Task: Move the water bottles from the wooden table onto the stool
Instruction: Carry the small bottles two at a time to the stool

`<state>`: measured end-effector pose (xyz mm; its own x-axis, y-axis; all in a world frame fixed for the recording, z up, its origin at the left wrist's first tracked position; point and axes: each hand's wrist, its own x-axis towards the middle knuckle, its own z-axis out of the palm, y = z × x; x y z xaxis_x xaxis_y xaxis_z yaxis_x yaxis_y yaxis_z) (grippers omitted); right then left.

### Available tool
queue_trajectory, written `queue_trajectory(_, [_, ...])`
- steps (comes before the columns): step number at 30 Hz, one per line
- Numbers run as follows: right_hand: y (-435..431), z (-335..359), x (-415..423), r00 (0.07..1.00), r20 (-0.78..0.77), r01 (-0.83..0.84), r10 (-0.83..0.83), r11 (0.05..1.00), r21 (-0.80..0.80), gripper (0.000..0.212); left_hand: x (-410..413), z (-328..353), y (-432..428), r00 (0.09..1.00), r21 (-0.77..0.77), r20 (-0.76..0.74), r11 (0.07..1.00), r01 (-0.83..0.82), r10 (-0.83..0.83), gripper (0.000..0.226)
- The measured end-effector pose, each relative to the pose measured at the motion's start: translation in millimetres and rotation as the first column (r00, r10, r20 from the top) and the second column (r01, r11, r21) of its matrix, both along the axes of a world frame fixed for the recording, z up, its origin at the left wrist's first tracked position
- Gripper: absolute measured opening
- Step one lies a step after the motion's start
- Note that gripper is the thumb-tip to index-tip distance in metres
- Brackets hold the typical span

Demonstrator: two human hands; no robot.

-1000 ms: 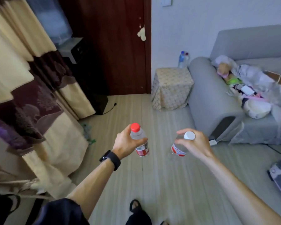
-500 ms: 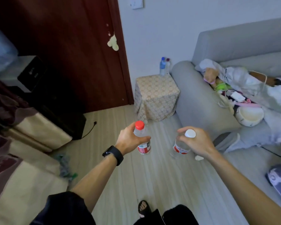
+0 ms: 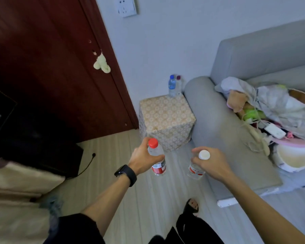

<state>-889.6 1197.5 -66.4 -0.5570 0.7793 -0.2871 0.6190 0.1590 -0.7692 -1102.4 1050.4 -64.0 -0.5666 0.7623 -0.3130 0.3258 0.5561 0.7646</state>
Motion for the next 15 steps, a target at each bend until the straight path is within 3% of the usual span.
queue_trajectory(11, [197.0, -16.8, -101.0, 0.997, 0.062, -0.047, 0.047, 0.999, -0.007, 0.024, -89.3, -30.3, 184.5, 0.986, -0.065, 0.078, 0.988, -0.143, 0.147, 0.062])
queue_trajectory(15, [257.3, -32.4, -145.7, 0.993, 0.11, -0.041, 0.043, 0.999, -0.021, 0.049, -133.4, -51.7, 248.4, 0.99, -0.079, 0.082, 0.991, -0.109, 0.116, 0.06])
